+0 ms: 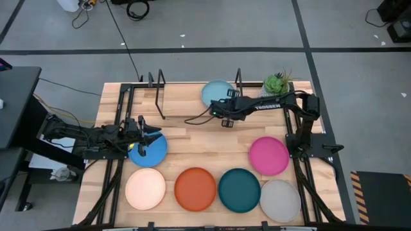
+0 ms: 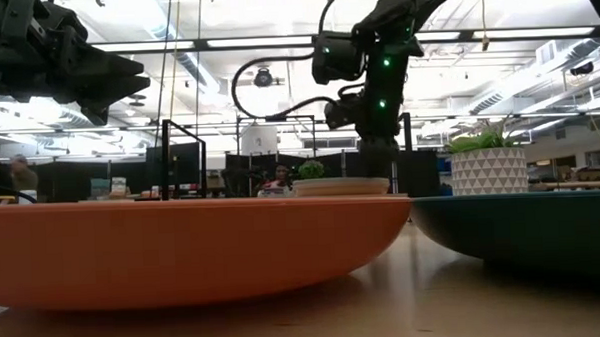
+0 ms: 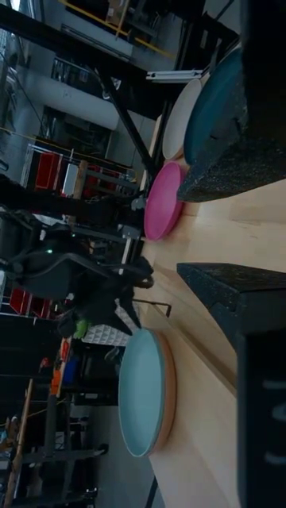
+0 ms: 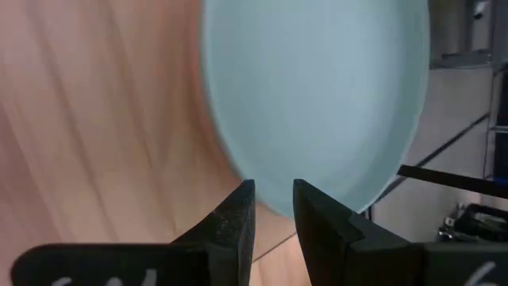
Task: Place and stack plates onto a shelf
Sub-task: Put the pink plate on the shelf
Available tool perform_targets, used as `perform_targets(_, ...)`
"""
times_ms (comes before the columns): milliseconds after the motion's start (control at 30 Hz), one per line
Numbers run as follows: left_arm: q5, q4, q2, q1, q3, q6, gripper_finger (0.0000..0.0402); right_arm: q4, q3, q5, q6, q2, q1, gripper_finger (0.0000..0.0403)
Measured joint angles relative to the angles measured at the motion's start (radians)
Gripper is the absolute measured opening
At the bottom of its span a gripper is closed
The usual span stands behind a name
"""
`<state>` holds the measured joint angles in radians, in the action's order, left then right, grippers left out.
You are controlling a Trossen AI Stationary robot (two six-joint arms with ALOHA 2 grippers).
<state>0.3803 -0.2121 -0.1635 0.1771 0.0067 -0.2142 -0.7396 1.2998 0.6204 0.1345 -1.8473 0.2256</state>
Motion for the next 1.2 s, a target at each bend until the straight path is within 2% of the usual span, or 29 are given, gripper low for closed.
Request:
perform_targets(100, 0.000, -0.001, 0.000, 0.000, 0.000, 0.000, 0.0141, 0.008, -0.004, -0.003, 0.020, 0.000, -0.001, 0.0093)
perform_targets(267, 0.000, -0.001, 0.000, 0.000, 0.000, 0.000, 0.0141, 0.027, 0.005, 0.075, 0.056, 0.009, -0.031, 0.0093)
perform_targets(433, 0.000, 0.000, 0.000, 0.000, 0.000, 0.000, 0.0141, 0.033, 0.041, 0.061, 0.086, 0.009, -0.070, 0.0093)
perform_targets(567, 0.000, 0.002, 0.000, 0.000, 0.000, 0.000, 0.0141, 0.024, 0.047, -0.013, 0.145, 0.009, -0.115, 0.0093)
perform_targets(700, 0.000, 0.004, 0.000, 0.000, 0.000, 0.000, 0.0141, -0.047, 0.048, -0.125, 0.126, 0.009, -0.156, 0.0093)
perform_targets(1000, 0.000, 0.004, 0.000, 0.000, 0.000, 0.000, 0.0141, -0.236, 0.048, -0.395, -0.118, 0.009, -0.208, 0.0095)
perform_targets(1200, 0.000, -0.019, 0.000, 0.000, 0.000, 0.067, 0.0141, -0.367, 0.044, -0.484, -0.302, 0.009, -0.233, 0.0103)
